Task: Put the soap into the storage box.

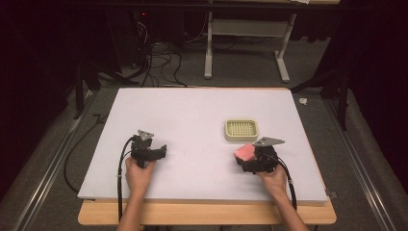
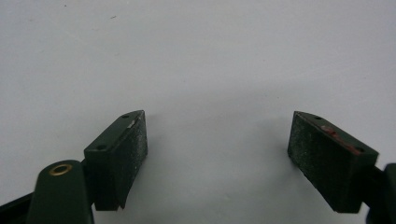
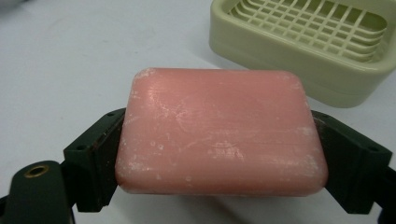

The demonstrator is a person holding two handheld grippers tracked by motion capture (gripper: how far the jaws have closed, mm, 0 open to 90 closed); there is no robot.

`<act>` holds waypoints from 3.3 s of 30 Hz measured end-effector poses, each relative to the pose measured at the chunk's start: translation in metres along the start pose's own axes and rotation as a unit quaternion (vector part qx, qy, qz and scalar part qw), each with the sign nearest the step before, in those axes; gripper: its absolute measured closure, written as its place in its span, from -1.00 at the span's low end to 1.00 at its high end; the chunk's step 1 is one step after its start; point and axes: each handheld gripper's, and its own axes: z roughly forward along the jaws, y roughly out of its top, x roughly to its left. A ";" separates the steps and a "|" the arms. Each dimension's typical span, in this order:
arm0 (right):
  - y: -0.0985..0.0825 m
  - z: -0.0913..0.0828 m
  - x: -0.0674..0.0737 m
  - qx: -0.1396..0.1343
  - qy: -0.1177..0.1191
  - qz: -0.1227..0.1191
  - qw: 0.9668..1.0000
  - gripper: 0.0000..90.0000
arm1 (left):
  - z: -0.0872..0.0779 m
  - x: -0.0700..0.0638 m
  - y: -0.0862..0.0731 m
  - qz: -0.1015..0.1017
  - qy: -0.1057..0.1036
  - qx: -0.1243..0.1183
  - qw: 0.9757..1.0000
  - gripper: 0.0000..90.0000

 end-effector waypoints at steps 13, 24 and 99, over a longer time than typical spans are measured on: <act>0.002 -0.016 -0.019 -0.023 0.016 0.044 0.999 -0.70 | 0.000 0.000 0.000 0.000 0.000 0.000 1.000 -0.54; 0.013 -0.023 -0.034 -0.036 0.018 0.070 0.997 -0.70 | 0.000 0.000 0.000 -0.001 0.000 0.000 1.000 -0.54; 0.068 0.043 -0.050 0.037 -0.029 0.090 0.995 -0.71 | 0.000 0.000 0.000 0.000 0.001 0.000 1.000 -0.54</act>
